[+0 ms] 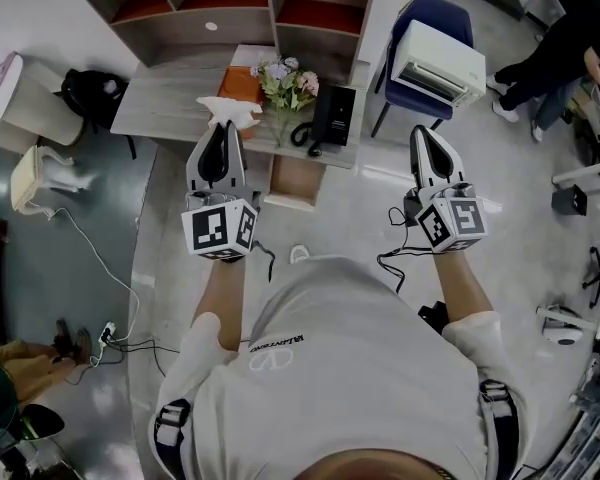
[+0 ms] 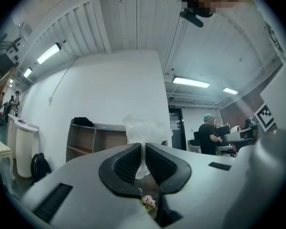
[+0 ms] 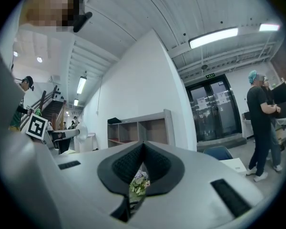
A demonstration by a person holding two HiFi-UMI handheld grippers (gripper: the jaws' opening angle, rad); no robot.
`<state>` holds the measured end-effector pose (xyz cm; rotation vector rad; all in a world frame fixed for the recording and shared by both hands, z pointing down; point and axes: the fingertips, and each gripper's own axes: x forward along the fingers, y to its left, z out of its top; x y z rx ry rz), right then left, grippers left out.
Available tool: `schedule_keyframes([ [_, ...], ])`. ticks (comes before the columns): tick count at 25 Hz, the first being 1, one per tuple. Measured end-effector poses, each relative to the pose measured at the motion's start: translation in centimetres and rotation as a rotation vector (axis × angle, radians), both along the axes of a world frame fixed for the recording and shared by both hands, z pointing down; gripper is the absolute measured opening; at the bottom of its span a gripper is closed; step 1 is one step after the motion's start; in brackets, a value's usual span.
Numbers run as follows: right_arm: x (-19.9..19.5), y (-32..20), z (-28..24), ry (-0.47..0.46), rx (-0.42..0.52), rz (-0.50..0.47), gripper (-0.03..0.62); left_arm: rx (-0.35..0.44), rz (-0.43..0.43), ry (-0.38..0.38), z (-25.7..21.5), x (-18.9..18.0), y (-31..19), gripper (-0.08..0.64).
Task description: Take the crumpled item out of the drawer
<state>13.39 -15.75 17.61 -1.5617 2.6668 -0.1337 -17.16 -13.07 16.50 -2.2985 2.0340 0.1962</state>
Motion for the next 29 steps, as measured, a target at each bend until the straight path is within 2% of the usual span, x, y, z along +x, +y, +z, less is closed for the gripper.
schedule_keyframes([
  [29, -1.0, -0.1, 1.3, -0.01, -0.049, 0.002, 0.001, -0.026, -0.001, 0.032, 1.6, -0.9, 0.4, 0.031],
])
